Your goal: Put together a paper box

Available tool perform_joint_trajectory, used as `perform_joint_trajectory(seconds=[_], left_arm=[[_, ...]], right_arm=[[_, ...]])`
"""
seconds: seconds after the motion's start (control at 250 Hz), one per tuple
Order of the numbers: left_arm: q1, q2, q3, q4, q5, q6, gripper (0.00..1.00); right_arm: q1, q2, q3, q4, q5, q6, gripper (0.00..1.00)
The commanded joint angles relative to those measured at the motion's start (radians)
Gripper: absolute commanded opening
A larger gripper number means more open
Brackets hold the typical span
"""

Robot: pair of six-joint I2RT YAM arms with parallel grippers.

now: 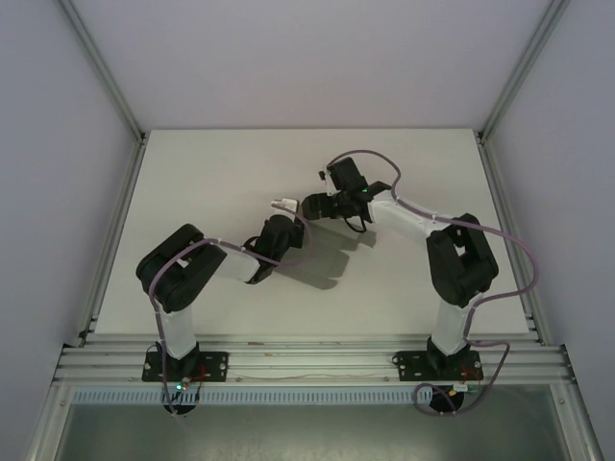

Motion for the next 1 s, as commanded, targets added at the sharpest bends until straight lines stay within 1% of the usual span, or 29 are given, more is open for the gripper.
perform_joint_trajectory(seconds=[0.0, 0.064, 0.136, 0.228, 0.312, 0.356, 0.42, 0.5, 0.552, 0.604, 0.656, 0.771, 0.883, 0.995], left_arm=[[0.026, 0.035, 0.037, 0.039, 0.012, 0.014, 0.00], [0.028, 0.024, 0.042, 0.015, 0.004, 0.022, 0.00], [0.030, -0.001, 0.031, 0.004, 0.015, 0.024, 0.00], [0.047, -0.041, 0.019, -0.024, 0.064, -0.011, 0.00], [0.081, -0.080, 0.015, -0.068, 0.160, -0.062, 0.00], [0.107, -0.103, 0.010, -0.084, 0.211, -0.104, 0.00], [0.154, -0.134, -0.002, -0.085, 0.327, -0.157, 0.00], [0.204, -0.171, -0.031, -0.035, 0.461, -0.222, 0.00], [0.220, -0.197, -0.033, -0.036, 0.519, -0.239, 0.00], [0.221, -0.222, -0.016, -0.083, 0.549, -0.224, 0.00], [0.221, -0.239, 0.009, -0.150, 0.577, -0.221, 0.00], [0.219, -0.261, 0.046, -0.228, 0.624, -0.238, 0.00], [0.221, -0.274, 0.067, -0.274, 0.655, -0.237, 0.00], [0.221, -0.268, 0.084, -0.311, 0.660, -0.232, 0.00]], right_arm=[[0.006, 0.040, -0.016, -0.217, 0.017, -0.017, 0.85], [-0.010, 0.010, -0.003, -0.223, 0.033, -0.027, 0.88], [-0.031, -0.051, 0.027, -0.255, 0.050, -0.073, 0.96], [-0.044, -0.171, 0.046, -0.309, 0.109, -0.206, 0.99], [-0.059, -0.307, -0.001, -0.312, 0.149, -0.309, 1.00], [-0.076, -0.381, -0.044, -0.312, 0.127, -0.353, 1.00], [-0.110, -0.488, -0.120, -0.299, 0.068, -0.392, 1.00], [-0.164, -0.595, -0.214, -0.283, -0.071, -0.431, 1.00], [-0.181, -0.635, -0.270, -0.248, -0.142, -0.460, 1.00], [-0.182, -0.650, -0.310, -0.189, -0.185, -0.484, 1.00], [-0.182, -0.641, -0.313, -0.136, -0.204, -0.468, 0.99], [-0.182, -0.589, -0.256, -0.134, -0.247, -0.487, 0.92], [-0.180, -0.555, -0.242, -0.076, -0.233, -0.500, 0.85], [-0.181, -0.530, -0.228, -0.038, -0.205, -0.446, 0.78]])
